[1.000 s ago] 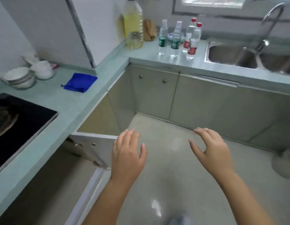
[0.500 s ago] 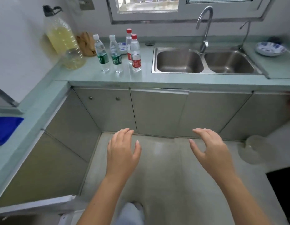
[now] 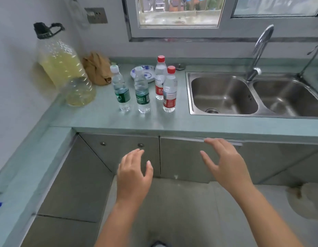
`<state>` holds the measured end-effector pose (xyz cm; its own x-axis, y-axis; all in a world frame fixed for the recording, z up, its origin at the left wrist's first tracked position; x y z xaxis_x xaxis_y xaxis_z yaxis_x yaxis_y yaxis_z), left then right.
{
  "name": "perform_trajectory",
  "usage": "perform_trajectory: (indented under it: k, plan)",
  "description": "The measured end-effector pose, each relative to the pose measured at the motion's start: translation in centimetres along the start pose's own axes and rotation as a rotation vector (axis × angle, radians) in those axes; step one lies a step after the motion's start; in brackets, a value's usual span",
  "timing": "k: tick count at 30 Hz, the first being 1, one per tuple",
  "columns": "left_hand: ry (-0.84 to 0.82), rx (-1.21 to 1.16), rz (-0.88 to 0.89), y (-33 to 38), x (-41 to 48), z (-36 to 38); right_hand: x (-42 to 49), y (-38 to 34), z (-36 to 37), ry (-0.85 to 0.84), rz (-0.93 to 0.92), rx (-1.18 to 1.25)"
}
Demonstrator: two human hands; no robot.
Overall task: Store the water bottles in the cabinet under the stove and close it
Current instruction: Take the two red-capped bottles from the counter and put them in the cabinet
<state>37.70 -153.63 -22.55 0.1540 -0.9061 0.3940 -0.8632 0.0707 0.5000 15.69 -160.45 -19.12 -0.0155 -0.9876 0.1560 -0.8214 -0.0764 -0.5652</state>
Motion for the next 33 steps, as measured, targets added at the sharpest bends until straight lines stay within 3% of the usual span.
perform_trajectory:
  k: [8,13,20,33]
  plan:
    - [0.028,-0.161,0.018,-1.2,10.4,2.3,11.6,-3.2,3.8,-0.048,-0.044,0.047]
    - [0.088,-0.152,0.038,-0.7,18.0,4.5,20.6,-5.0,4.9,-0.048,-0.163,0.119]
    - [0.124,-0.146,-0.109,-0.9,25.2,7.3,30.3,-7.2,7.1,-0.168,-0.315,0.168]
    - [0.111,-0.200,-0.171,-2.1,30.5,10.1,35.5,-8.8,11.0,-0.384,-0.337,0.287]
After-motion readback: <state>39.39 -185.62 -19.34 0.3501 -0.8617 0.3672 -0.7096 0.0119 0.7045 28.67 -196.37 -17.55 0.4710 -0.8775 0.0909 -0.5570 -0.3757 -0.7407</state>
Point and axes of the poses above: each hand's wrist, its own x-axis towards the middle knuckle, its own z-axis out of the palm, y = z × x, the point moved 3 cm from there along x, towards the middle knuckle, and after that the axes turned 15 degrees about z, right-handed, at the moved point
